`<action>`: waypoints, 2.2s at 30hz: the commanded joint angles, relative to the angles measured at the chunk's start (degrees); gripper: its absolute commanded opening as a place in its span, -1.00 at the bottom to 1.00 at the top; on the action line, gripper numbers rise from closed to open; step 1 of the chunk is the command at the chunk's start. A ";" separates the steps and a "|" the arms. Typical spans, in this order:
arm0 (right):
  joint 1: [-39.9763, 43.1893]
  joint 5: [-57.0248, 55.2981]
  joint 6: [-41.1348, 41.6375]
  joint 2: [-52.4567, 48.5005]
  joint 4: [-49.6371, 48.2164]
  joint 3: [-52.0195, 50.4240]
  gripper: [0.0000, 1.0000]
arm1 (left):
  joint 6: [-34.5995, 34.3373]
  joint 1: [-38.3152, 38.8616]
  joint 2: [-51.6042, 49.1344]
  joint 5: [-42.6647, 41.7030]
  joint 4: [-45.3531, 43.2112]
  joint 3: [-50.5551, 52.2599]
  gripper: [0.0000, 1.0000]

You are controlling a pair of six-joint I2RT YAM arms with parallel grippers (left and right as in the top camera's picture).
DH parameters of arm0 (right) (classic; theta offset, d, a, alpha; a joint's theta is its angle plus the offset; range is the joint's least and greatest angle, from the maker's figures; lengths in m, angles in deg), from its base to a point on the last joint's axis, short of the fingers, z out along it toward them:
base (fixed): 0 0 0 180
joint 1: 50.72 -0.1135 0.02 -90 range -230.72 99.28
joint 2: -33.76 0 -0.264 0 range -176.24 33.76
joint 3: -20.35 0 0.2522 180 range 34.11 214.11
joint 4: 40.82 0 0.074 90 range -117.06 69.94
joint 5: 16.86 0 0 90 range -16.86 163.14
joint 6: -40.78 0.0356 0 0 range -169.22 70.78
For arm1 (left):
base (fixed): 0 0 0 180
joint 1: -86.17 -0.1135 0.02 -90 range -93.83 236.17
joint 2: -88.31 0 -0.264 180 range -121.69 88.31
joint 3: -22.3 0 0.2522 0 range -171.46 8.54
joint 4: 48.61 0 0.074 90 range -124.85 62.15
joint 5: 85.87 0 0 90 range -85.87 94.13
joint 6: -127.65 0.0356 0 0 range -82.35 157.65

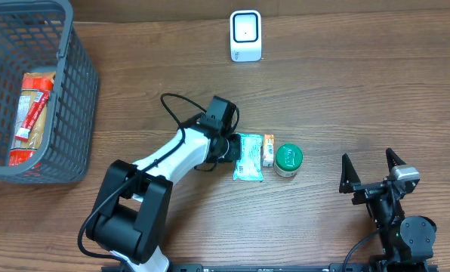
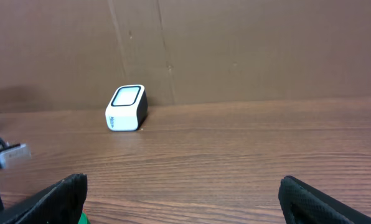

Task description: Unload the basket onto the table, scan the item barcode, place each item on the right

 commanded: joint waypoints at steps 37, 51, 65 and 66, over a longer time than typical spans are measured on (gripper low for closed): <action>0.37 0.13 -0.24 0.46 -0.24 -0.61 1.00 | 16.79 -53.77 -3.93 23.30 36.61 -64.87 1.00; 0.37 0.13 -0.24 0.46 -0.24 -0.61 1.00 | 19.80 -60.28 -19.47 18.60 36.13 -64.87 0.99; 0.37 0.15 -0.24 0.46 -0.24 -0.61 1.00 | 26.29 -63.43 -30.58 20.65 29.46 -64.87 0.99; 0.37 0.15 -0.24 0.46 -0.24 -0.61 1.00 | 26.29 -63.91 -30.86 20.65 29.07 -64.87 0.99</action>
